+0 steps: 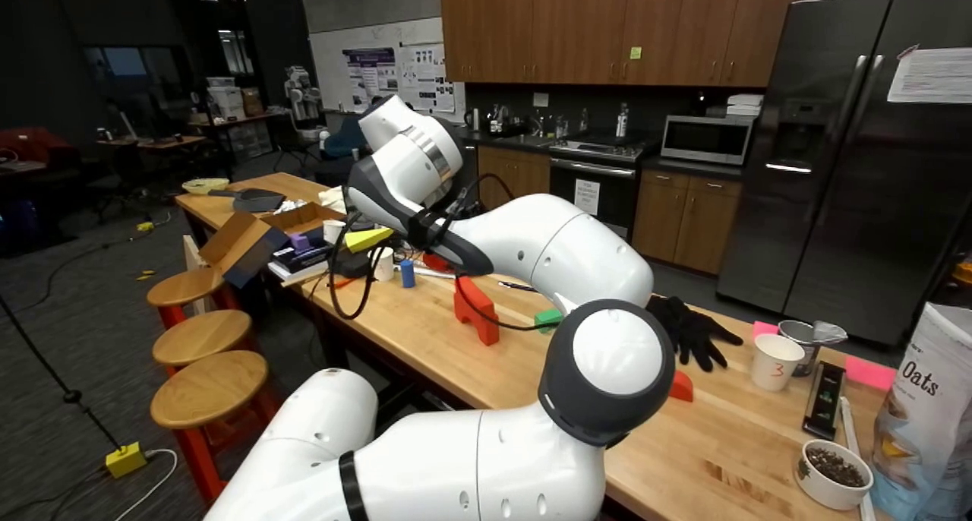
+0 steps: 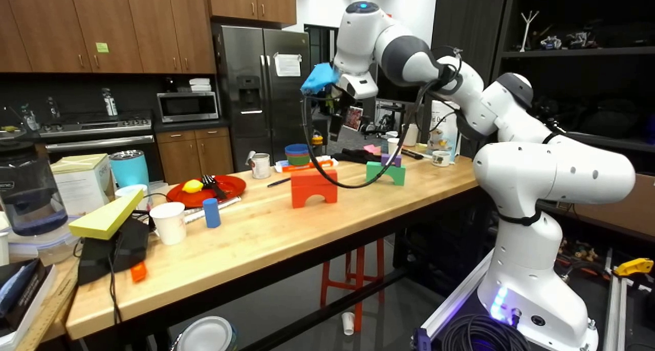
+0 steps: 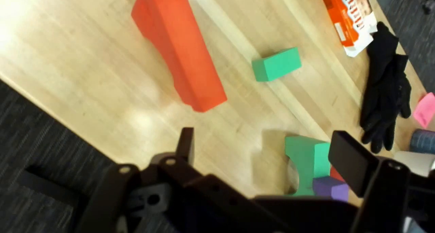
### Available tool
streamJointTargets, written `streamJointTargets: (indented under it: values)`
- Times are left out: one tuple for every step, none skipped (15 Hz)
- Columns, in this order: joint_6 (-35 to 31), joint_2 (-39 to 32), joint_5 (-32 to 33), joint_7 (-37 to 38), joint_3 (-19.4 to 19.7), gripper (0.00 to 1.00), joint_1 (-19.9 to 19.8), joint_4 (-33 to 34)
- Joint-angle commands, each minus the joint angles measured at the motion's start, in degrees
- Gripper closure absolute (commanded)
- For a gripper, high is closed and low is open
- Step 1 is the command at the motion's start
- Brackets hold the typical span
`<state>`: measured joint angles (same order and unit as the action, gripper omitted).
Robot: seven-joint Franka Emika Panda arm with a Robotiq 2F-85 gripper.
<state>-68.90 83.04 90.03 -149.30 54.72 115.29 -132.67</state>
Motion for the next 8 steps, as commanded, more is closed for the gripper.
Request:
streamJointTargets:
  values:
    - [-13.16,-2.49,2.90,0.09,3.65,0.00,-0.87,-1.01]
    - [-16.87,-2.36,2.75,0.12,4.96,0.00,-1.00,-0.90]
    - [-20.25,-2.55,2.64,0.19,6.40,0.00,-1.21,-0.82]
    - [-23.28,-2.54,1.84,0.28,7.64,0.00,-1.44,-0.45]
    - [-25.99,-2.81,1.13,0.37,8.88,0.00,-1.67,-0.01]
    - [-27.95,-3.30,0.36,0.38,9.99,0.00,-1.89,0.55]
    - [-29.89,-3.61,0.21,0.37,11.03,0.00,-2.33,0.71]
    - [-31.71,-3.76,0.34,0.36,11.87,0.00,-2.92,0.99]
